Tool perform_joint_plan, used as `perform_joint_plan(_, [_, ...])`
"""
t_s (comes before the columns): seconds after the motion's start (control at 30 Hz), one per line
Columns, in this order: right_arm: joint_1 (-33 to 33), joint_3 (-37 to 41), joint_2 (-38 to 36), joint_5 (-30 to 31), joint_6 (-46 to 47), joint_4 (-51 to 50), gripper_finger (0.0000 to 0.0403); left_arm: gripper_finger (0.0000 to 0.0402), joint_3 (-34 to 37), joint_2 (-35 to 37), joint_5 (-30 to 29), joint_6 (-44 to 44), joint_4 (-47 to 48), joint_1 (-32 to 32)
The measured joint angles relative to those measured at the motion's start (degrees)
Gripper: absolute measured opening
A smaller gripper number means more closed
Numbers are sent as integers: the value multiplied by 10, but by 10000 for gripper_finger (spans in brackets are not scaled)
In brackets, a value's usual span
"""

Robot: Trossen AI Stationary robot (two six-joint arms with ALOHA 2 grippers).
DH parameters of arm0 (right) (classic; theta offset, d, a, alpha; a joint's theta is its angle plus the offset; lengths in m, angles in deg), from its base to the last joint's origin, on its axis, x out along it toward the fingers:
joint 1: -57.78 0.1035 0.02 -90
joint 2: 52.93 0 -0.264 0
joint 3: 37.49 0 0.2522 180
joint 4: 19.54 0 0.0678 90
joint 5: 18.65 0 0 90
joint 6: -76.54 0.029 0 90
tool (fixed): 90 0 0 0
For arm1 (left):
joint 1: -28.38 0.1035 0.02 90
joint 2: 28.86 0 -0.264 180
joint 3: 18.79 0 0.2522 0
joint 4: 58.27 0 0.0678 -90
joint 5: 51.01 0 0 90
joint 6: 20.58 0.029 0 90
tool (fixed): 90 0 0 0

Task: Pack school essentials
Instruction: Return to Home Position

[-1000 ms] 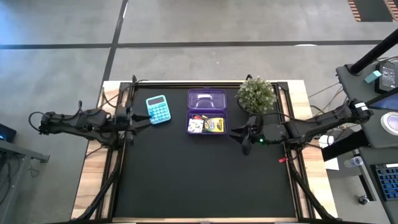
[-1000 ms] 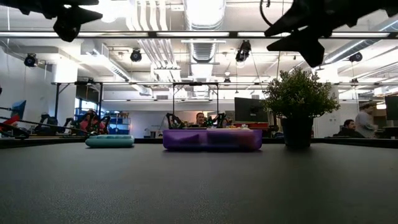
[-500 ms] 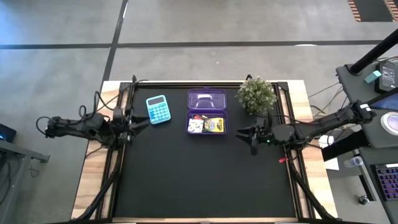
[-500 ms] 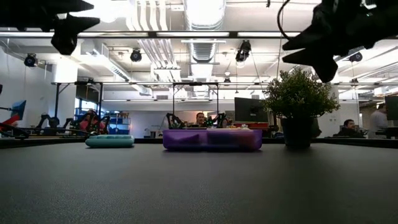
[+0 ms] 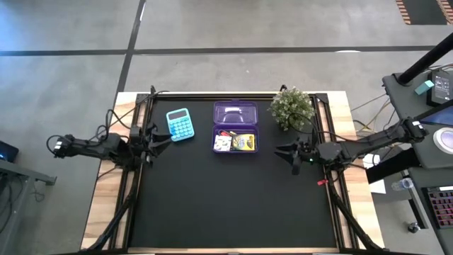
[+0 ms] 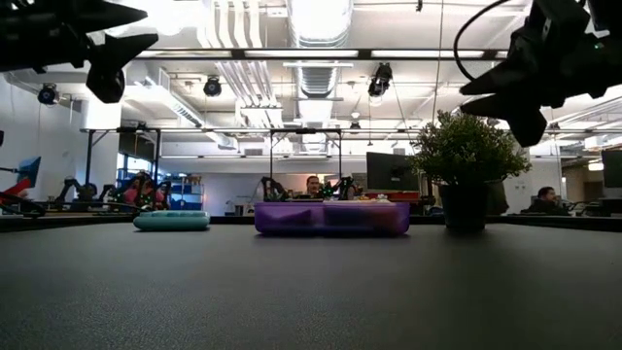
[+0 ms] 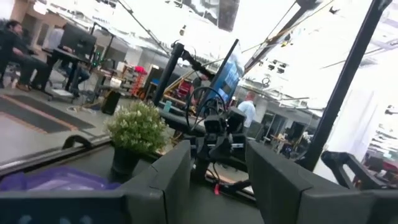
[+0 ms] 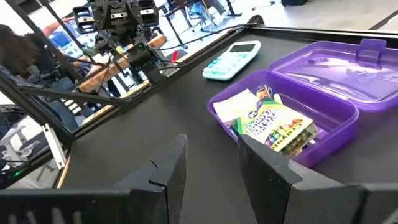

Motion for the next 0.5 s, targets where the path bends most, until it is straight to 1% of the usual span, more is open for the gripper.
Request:
perform_joint_plan(0.2, [0, 25, -23, 0, -1, 18, 132, 139, 22, -2, 5, -34, -5, 0])
perform_joint_plan(0.33, [0, 46, -31, 0, 0, 40, 132, 139, 48, -3, 5, -57, -48, 0])
perform_joint_plan(0.5, [0, 86, -31, 0, 0, 115, 132, 139, 48, -5, 4, -61, -44, 0])
